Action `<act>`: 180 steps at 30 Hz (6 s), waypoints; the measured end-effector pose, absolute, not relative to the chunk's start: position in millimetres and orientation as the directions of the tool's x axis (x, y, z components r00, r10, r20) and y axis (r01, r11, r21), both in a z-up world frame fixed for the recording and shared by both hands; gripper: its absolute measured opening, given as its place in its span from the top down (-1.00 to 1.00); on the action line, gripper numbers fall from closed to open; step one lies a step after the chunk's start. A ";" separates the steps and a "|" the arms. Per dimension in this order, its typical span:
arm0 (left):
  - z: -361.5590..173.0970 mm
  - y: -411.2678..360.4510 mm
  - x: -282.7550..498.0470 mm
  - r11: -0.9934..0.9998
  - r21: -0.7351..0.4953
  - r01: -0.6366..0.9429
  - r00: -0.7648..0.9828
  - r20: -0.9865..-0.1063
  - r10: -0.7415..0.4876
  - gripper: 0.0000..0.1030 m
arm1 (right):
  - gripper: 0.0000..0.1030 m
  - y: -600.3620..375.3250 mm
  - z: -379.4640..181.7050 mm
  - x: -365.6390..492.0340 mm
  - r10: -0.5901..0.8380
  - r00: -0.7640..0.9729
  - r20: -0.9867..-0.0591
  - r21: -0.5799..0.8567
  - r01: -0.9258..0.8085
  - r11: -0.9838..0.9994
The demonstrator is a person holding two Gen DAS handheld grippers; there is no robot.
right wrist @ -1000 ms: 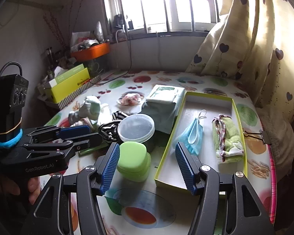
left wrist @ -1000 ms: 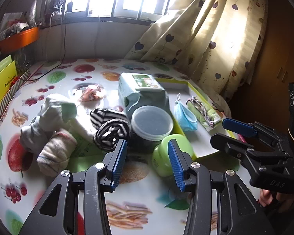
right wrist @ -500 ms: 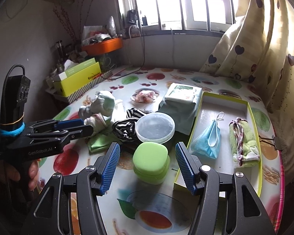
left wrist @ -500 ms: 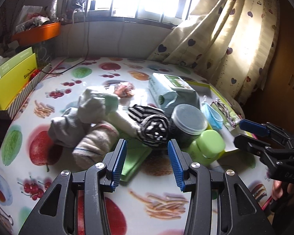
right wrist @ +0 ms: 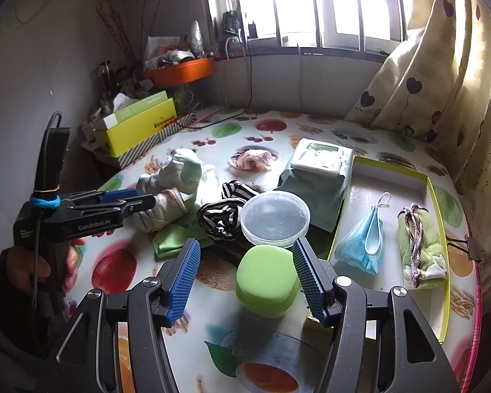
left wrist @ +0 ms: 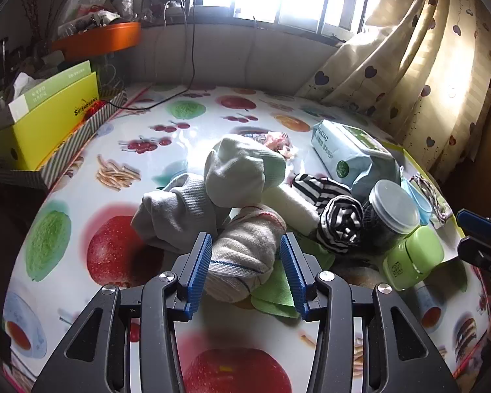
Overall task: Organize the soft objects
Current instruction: 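Grasp the white rolled sock with the left tool, then grasp the light green cloth with the right tool, then carry the white sock and green cloth toward the yellow-rimmed tray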
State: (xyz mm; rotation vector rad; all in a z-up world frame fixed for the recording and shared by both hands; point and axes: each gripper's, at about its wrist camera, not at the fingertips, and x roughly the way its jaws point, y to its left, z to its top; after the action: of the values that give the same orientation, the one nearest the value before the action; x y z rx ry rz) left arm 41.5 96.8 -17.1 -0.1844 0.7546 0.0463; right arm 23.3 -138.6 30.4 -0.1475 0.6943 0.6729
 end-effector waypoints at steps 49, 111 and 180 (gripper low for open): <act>-32.8 165.1 6.3 0.925 -0.349 -0.154 0.766 -0.633 -0.111 0.00 | -0.15 16.3 -48.8 60.2 0.443 0.347 -0.827 0.062 -0.726 0.685; 1.4 127.4 -20.1 0.937 -0.331 -0.115 0.797 -0.593 -0.112 0.00 | 0.83 -27.1 2.9 3.1 0.577 0.406 -0.709 0.027 -0.802 0.597; 49.4 -24.2 49.9 0.941 -0.270 0.204 0.763 -0.558 -0.326 0.00 | 0.83 -249.3 6.3 71.1 0.335 0.674 -0.658 0.113 -0.351 0.929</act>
State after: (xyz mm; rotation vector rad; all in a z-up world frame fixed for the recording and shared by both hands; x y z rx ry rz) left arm 49.9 -24.2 49.4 -0.1982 0.6417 -0.2900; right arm 71.1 -249.3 6.3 -0.0238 0.7354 0.3859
